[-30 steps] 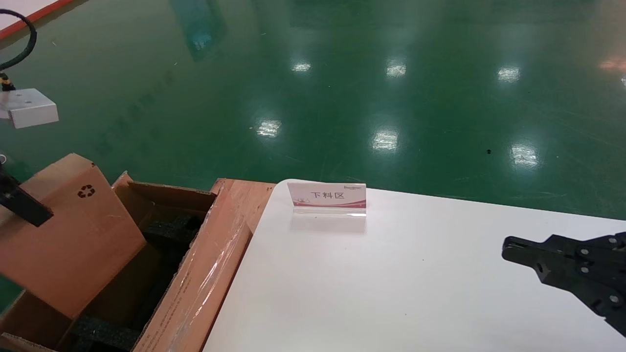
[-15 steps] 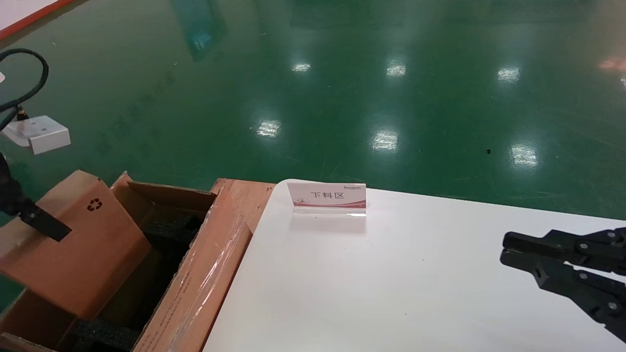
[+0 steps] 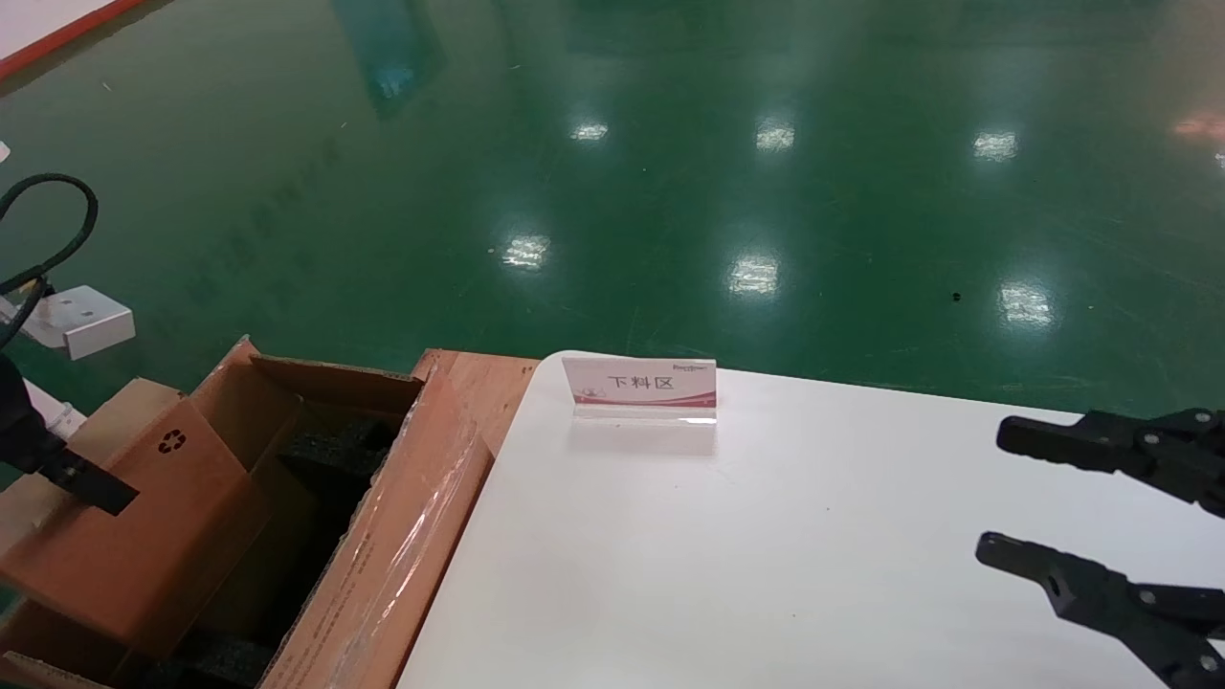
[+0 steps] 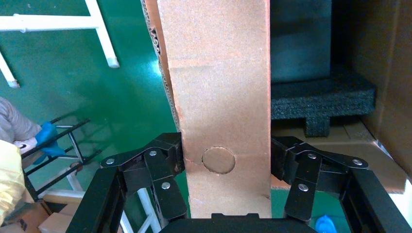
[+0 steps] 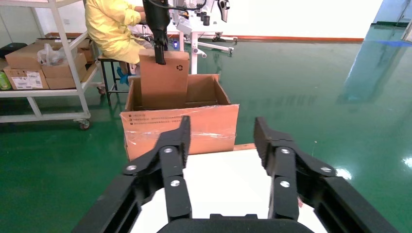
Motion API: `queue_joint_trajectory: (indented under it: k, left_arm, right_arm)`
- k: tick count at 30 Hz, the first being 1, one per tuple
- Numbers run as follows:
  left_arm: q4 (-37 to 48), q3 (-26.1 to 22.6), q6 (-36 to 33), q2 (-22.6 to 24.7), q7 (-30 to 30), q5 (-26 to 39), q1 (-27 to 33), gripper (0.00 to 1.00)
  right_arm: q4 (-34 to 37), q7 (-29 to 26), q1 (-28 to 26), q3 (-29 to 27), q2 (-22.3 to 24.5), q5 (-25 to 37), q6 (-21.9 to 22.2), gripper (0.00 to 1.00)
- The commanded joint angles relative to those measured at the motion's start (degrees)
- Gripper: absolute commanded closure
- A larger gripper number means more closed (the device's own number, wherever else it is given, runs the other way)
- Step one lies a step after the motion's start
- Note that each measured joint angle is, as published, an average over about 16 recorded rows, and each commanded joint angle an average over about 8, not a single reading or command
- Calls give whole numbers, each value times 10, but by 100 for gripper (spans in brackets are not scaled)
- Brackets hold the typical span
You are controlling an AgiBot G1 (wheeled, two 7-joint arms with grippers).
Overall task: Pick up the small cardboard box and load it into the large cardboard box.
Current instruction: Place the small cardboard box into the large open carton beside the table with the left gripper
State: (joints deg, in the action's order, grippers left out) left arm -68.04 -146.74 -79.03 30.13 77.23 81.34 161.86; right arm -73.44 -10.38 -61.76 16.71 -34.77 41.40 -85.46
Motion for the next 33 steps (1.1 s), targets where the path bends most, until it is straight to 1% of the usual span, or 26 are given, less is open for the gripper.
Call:
queue_joint_trajectory:
  k: [1,12,33]
  left_arm:
    - [-6,-1,7,-7,8,9,-4,100]
    - [0,-1,56,-13,21,27,-39,100]
    - [18,-11,109,5,51,51,-105,100]
  right_arm:
    - [0,0,0,0,0,0,0,0]
    - [0,0,0,0,0,0,0,0]
    - [0,1,0,1,0,-1,1,0]
